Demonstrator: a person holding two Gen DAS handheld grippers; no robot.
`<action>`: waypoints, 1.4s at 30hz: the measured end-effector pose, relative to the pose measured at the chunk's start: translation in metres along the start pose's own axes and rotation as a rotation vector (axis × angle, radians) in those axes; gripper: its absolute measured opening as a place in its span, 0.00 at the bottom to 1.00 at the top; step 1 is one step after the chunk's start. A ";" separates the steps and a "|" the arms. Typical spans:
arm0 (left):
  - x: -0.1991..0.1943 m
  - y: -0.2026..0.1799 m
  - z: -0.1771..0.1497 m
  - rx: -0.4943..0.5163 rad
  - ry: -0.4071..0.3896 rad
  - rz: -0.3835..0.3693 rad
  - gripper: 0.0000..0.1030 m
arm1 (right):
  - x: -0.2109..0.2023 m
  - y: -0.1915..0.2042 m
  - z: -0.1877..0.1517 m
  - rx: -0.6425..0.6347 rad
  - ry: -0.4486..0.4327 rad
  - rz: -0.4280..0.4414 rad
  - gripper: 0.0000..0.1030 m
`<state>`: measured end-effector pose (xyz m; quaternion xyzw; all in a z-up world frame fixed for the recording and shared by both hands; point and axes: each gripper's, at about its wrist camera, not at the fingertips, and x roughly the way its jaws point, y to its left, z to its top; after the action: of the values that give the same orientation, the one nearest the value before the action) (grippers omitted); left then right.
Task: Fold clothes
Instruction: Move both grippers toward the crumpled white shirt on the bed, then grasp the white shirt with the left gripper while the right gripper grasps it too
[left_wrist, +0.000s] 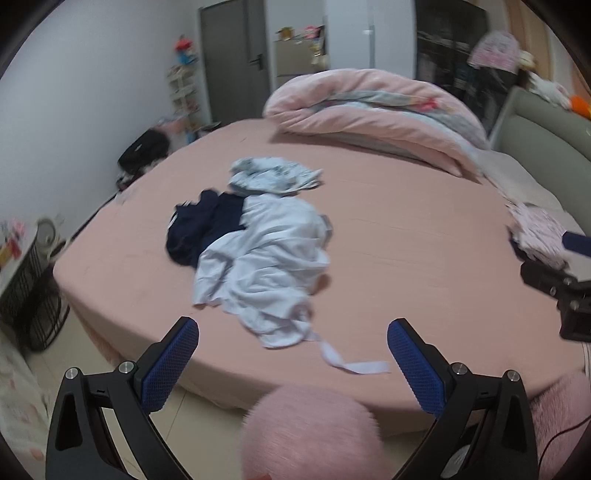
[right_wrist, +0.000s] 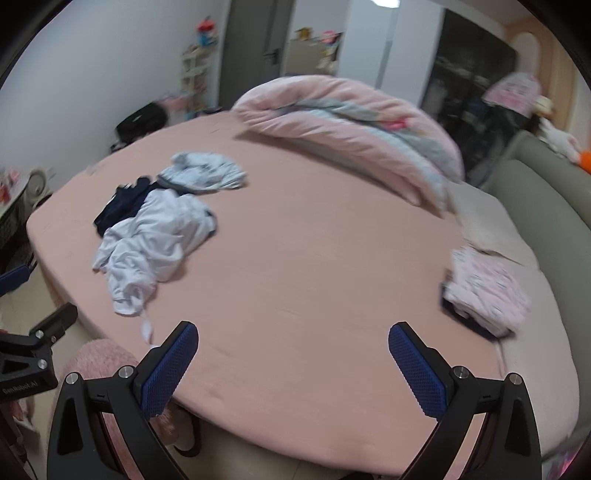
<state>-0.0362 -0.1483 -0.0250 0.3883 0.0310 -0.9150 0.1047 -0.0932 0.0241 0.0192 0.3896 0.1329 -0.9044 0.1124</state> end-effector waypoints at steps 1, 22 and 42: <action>0.008 0.009 0.001 -0.023 0.009 0.006 1.00 | 0.009 0.010 0.005 -0.013 0.008 0.018 1.00; 0.173 0.066 0.009 -0.183 0.181 -0.059 1.00 | 0.214 0.138 0.069 -0.065 0.213 0.142 1.00; 0.244 0.070 -0.002 -0.111 0.310 -0.091 1.00 | 0.300 0.169 0.040 -0.046 0.392 0.268 1.00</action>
<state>-0.1852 -0.2573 -0.1995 0.5166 0.1147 -0.8449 0.0782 -0.2694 -0.1779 -0.2003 0.5690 0.1198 -0.7854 0.2124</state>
